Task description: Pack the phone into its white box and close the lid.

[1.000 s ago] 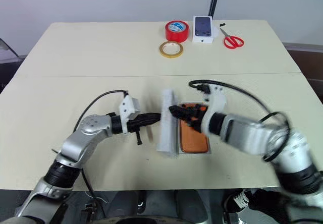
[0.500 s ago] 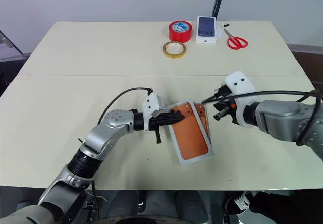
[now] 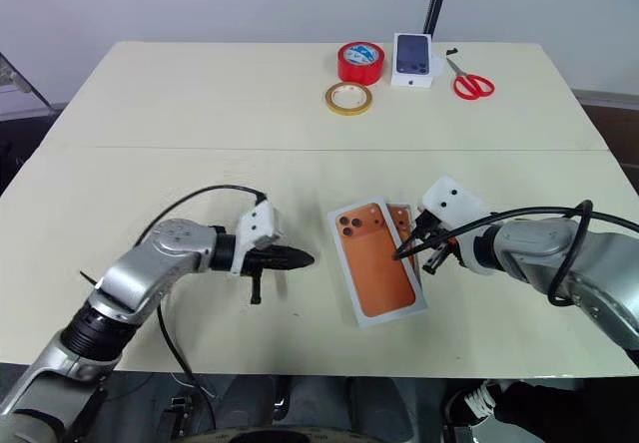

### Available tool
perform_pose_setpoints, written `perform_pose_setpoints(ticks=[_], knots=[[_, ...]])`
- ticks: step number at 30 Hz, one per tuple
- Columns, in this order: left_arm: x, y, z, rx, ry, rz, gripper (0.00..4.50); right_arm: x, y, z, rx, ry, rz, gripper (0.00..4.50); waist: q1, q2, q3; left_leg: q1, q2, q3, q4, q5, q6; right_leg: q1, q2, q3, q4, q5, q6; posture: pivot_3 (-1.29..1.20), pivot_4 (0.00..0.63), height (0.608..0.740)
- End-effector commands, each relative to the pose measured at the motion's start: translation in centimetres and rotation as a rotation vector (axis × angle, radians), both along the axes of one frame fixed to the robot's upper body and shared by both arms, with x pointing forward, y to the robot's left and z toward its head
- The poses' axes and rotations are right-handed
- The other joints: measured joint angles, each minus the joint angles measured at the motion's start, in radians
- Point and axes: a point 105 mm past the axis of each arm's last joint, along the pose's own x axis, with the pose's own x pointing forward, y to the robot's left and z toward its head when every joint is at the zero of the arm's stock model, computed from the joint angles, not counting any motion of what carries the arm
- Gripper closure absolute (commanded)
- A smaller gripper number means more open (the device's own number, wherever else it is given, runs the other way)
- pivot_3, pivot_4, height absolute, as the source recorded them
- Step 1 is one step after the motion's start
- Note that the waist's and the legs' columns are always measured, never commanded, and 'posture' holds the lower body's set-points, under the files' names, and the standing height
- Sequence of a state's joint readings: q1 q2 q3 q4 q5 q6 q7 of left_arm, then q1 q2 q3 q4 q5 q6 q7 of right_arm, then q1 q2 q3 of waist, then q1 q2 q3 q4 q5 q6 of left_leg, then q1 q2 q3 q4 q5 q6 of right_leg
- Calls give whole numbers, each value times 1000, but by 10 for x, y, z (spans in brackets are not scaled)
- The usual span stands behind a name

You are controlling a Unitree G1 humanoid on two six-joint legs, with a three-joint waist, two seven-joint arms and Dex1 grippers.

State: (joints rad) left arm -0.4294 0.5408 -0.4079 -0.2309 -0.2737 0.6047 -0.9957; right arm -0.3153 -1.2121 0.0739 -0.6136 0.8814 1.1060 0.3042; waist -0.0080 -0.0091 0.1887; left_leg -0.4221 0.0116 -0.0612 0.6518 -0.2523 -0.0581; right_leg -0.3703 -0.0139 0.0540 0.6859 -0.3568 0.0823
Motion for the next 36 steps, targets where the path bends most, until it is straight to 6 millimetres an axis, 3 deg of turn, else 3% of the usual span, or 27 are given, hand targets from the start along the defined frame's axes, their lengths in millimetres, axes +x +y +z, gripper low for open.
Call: perform_pose_setpoints(ticks=[1, 4, 13, 36], knots=[[2, -20, -2, -2, -48, -29, 4500, -2, 6, 3, -16, -28, 41, 4465, -2, 0, 0, 0, 0, 0, 0, 0, 0, 0, 0, 0, 0, 0, 0, 0, 150, 740], [9, -32, -1, -36, -71, 2, 4500, -3, 8, 2, -18, -24, 51, 4465, -3, 0, 0, 0, 0, 0, 0, 0, 0, 0, 0, 0, 1, 0, 0, 0, 150, 740], [20, -54, 30, -263, 26, 93, 4500, -8, 8, -5, -36, -9, 59, 4465, -3, 0, 0, 0, 1, 0, 1, 0, 0, -1, 0, -1, 1, 0, 0, 0, 150, 740], [13, -59, 15, -180, 27, 40, 4500, -4, -7, -13, -58, -10, -2, 4465, -2, 0, 0, 0, 0, 0, 1, 0, 0, 0, 1, -1, 1, 0, 0, 0, 150, 740]])
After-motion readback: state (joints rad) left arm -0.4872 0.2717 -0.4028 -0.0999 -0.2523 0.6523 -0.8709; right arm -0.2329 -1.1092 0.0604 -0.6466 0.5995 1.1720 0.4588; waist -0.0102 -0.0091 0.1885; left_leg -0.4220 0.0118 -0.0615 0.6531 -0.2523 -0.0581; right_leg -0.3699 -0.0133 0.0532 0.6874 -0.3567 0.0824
